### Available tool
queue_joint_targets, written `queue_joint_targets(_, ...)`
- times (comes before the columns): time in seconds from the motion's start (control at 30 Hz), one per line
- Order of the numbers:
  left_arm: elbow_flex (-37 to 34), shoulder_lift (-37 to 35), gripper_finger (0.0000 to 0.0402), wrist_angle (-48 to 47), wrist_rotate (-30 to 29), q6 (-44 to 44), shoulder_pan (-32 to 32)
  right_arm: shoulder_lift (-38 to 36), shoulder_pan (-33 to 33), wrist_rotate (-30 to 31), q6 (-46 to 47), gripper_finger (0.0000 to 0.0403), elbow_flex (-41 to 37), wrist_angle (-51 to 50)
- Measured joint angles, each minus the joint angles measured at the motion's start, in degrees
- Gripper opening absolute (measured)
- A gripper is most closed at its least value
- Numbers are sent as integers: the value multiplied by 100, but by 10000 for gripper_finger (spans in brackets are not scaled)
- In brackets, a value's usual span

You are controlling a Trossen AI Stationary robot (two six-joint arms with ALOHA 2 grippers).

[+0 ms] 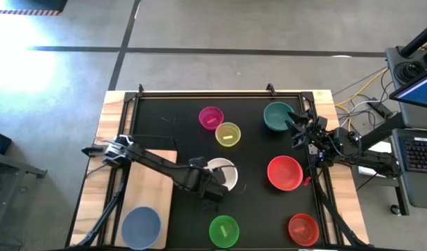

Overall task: Place and stack bowls onto a shelf
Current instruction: Stack the white bowl on top of the blue bowl on the shelf

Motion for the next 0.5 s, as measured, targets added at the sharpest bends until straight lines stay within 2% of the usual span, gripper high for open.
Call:
queue_joint_targets(0.3,-304,129,114,742,440,1169,0,-1,0,0,0,219,0,0)
queue_joint_targets(0.5,-304,337,114,807,481,1490,0,0,1,0,0,219,1,-11)
